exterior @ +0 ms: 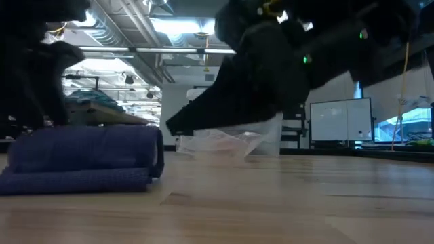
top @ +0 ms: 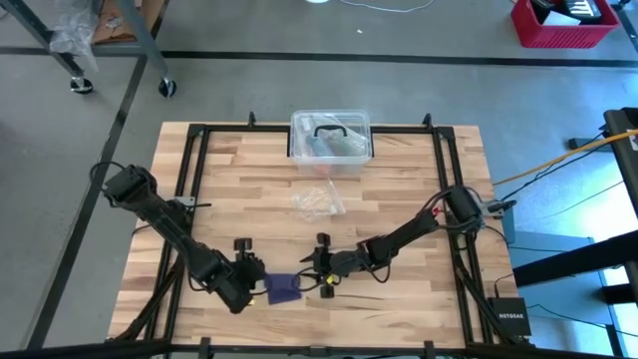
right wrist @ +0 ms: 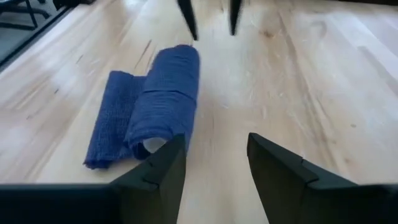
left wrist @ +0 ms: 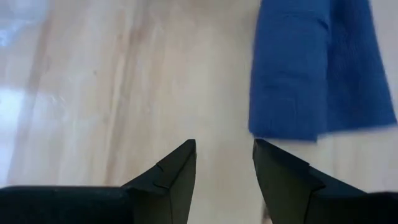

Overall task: Roll bandage
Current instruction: Roll the blue bandage

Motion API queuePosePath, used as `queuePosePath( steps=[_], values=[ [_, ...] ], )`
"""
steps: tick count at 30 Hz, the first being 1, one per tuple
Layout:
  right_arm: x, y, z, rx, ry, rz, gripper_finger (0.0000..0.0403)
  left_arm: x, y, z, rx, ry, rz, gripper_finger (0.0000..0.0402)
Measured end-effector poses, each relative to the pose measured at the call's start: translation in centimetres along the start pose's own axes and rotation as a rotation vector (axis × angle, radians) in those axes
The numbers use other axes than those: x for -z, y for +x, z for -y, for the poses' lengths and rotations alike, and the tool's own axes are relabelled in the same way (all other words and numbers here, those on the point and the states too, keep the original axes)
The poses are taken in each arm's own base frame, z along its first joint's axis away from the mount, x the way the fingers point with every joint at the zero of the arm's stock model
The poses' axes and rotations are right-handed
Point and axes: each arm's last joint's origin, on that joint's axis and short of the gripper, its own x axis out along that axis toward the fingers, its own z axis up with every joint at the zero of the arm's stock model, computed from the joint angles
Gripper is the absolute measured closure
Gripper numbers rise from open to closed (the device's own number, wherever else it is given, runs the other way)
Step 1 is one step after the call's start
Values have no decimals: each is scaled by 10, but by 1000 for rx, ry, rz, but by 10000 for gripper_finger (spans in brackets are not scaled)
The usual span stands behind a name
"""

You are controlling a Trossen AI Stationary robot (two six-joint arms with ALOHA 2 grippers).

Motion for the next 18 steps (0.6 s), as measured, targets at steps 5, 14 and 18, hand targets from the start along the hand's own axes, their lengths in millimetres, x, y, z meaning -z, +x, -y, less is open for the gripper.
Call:
queuePosePath(
  steps=[5,14,18],
  values=[
    [-11,-5,0,-27,32,41,228,14,8,1,11,-29,2,249],
    [6,7,-3,-48,44,51,228,18,26,-3,63,-18,101,249],
    [8,8,-2,-24,40,37,228,14,27,-2,85,11,128,249]
  ],
)
